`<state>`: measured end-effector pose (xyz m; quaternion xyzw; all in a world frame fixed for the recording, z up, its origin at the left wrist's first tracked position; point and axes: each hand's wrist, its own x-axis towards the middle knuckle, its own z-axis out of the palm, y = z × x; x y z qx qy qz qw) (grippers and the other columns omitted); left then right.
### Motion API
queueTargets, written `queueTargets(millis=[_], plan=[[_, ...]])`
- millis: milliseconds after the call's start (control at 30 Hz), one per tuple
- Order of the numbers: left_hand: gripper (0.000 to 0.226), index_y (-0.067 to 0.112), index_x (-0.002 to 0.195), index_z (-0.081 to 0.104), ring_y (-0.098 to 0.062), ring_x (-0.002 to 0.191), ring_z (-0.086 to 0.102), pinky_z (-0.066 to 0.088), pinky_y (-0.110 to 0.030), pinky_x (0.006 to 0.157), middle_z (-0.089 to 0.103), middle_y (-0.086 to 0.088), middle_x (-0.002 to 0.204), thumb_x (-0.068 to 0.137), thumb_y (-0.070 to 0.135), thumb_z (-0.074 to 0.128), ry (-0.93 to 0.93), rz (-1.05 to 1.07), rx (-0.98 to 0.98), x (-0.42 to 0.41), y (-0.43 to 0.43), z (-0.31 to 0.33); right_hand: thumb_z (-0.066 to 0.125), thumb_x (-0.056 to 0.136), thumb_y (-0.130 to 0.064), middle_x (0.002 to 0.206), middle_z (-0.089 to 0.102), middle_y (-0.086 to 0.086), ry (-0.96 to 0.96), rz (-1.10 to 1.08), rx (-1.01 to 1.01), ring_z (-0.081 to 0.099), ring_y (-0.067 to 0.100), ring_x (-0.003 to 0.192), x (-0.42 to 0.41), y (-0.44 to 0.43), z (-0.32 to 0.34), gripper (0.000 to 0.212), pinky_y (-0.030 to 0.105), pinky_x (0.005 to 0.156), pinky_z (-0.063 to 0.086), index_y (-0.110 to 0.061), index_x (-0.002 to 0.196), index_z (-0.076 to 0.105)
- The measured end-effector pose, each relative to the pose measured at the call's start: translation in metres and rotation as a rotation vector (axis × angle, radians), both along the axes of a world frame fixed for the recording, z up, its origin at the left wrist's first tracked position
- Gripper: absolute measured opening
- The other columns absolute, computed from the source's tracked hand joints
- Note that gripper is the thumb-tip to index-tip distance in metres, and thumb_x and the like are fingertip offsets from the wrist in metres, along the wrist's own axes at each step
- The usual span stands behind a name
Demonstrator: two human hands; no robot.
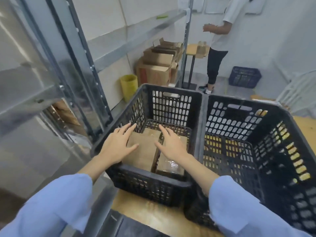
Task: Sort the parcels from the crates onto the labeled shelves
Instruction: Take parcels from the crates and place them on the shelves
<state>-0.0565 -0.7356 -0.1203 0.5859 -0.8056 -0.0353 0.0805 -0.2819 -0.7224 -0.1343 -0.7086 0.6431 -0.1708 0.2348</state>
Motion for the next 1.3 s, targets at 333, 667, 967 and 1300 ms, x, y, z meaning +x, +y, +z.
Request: queueTargets(millis=[333, 667, 967, 1300], plan=[[0.084, 0.036, 0.155, 0.015, -0.023, 0.144, 0.025, 0.031, -0.043, 0.114, 0.021, 0.000, 0.159, 0.087, 0.056, 0.061, 0.282, 0.032, 0.343, 0.002, -0.066, -0.047, 0.056, 0.098, -0.037, 0.160, 0.025, 0.009, -0.230, -0.128, 0.242, 0.022, 0.026, 0.148, 0.021, -0.054, -0.040, 0.074, 0.038, 0.116, 0.023, -0.024, 0.158, 0.013], [0.086, 0.033, 0.154, 0.022, -0.026, 0.136, 0.038, 0.032, -0.036, 0.110, 0.037, -0.009, 0.149, 0.083, 0.051, 0.068, 0.316, 0.075, 0.517, 0.003, -0.093, -0.068, 0.062, 0.094, -0.037, 0.160, 0.024, 0.007, -0.166, -0.159, 0.294, 0.026, 0.030, 0.146, 0.034, -0.061, -0.076, 0.083, 0.048, 0.119, 0.026, -0.031, 0.157, 0.008], [0.088, 0.025, 0.147, 0.036, -0.028, 0.128, 0.045, 0.036, -0.037, 0.107, 0.046, -0.012, 0.139, 0.073, 0.049, 0.077, 0.337, 0.130, 0.581, 0.002, -0.095, -0.067, 0.071, 0.088, -0.030, 0.149, 0.040, 0.014, -0.257, -0.246, 0.398, 0.044, 0.032, 0.134, 0.042, -0.066, -0.085, 0.082, 0.048, 0.111, 0.040, -0.020, 0.153, 0.022], [0.084, 0.034, 0.128, 0.055, -0.017, 0.109, 0.054, 0.045, -0.037, 0.100, 0.057, 0.001, 0.118, 0.050, 0.066, 0.064, 0.503, 0.085, 0.434, 0.005, -0.092, -0.050, 0.077, 0.081, -0.020, 0.131, 0.055, 0.005, -0.405, -0.346, 0.204, 0.051, 0.023, 0.122, 0.035, -0.069, -0.059, 0.059, 0.043, 0.106, 0.042, -0.024, 0.133, 0.049]])
